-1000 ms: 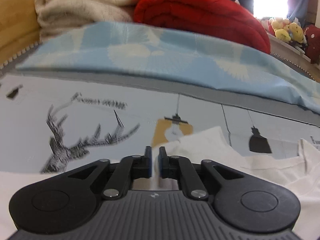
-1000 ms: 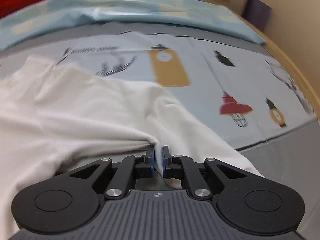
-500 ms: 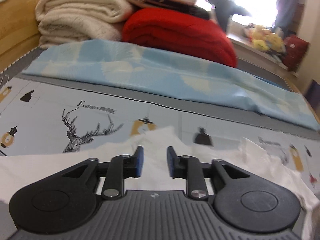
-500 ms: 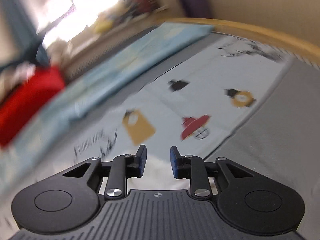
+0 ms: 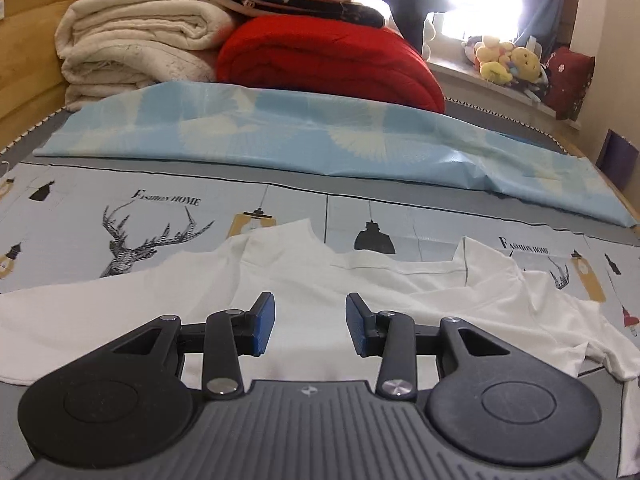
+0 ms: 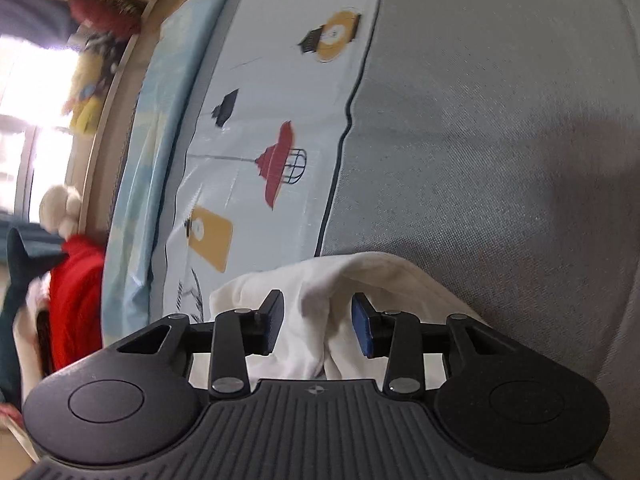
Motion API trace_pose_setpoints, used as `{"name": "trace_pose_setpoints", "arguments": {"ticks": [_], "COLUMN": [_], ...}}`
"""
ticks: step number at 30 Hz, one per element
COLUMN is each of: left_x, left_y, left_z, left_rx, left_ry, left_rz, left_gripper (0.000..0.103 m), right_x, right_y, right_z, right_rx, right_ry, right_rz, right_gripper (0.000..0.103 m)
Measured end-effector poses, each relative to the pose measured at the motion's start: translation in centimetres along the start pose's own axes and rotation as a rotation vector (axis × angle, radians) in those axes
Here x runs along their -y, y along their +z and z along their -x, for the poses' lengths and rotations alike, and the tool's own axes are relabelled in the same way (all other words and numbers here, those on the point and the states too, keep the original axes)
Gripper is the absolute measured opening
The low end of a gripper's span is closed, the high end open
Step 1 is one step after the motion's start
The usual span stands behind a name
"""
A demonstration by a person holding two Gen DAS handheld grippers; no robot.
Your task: Fold small clothes
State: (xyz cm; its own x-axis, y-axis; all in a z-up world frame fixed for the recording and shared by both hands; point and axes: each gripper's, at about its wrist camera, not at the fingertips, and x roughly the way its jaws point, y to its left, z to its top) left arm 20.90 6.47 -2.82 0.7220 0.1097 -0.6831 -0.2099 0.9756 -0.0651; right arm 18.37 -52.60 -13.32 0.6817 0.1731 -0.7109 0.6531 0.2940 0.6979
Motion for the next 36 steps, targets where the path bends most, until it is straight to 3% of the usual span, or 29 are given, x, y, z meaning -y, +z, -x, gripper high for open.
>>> {"name": "trace_pose_setpoints", "arguments": {"ticks": [7, 8, 9, 10, 13, 16, 18, 20, 25, 27, 33, 36], "left_x": [0.4, 0.5, 0.6, 0.7, 0.7, 0.7, 0.6, 0.8, 1.1, 1.2, 1.5, 1.6], "left_y": [0.4, 0.4, 0.4, 0.5, 0.6, 0.7, 0.8, 0.7, 0.4, 0.4, 0.1, -0.2], "left_z": [-1.4, -1.5, -1.6, -1.7, -2.0, -2.3, -2.3, -2.2, -2.3, -2.4, -2.6, -2.8], "left_rx": [-0.019, -0.02, -0.021, -0.021, -0.022, -0.024, -0.025, -0.026, -0.034, -0.039, -0.05, -0.058], "left_ry": [-0.002, -0.004, -0.005, -0.007, -0.006, -0.004, -0.007, -0.012, -0.014, -0.015, -0.022, -0.021], "left_rz": [0.001, 0.0, -0.003, -0.006, -0.011, -0.005, 0.002, 0.0, -0.018, -0.012, -0.027, -0.033], "left_gripper": [0.043, 0.044, 0.044, 0.044, 0.043, 0.043, 0.043, 0.043, 0.044, 0.044, 0.044, 0.044], "right_x": [0.4, 0.4, 0.1, -0.6, -4.3, -8.4, -8.9, -8.4, -2.2, -0.3, -1.0, 0.1], "right_y": [2.0, 2.2, 2.4, 2.4, 1.9, -0.7, -1.9, -1.7, 1.1, 1.6, 2.5, 4.2], "right_z": [-1.5, -1.7, -1.8, -1.8, 0.3, 4.3, 5.2, 3.7, -2.6, -3.2, -3.1, -3.5], "right_rx": [0.083, 0.093, 0.114, 0.142, 0.292, 0.527, 0.613, 0.587, 0.278, 0.258, 0.32, 0.346], "right_ry": [-0.041, -0.056, -0.071, -0.079, 0.04, 0.201, 0.211, 0.081, -0.26, -0.214, -0.113, -0.089], "right_rz": [-0.018, -0.016, -0.001, 0.028, 0.199, 0.462, 0.537, 0.534, 0.295, 0.186, 0.236, 0.199], "right_gripper": [0.038, 0.025, 0.005, 0.004, 0.003, 0.003, 0.003, 0.003, 0.005, 0.004, 0.009, 0.029]}}
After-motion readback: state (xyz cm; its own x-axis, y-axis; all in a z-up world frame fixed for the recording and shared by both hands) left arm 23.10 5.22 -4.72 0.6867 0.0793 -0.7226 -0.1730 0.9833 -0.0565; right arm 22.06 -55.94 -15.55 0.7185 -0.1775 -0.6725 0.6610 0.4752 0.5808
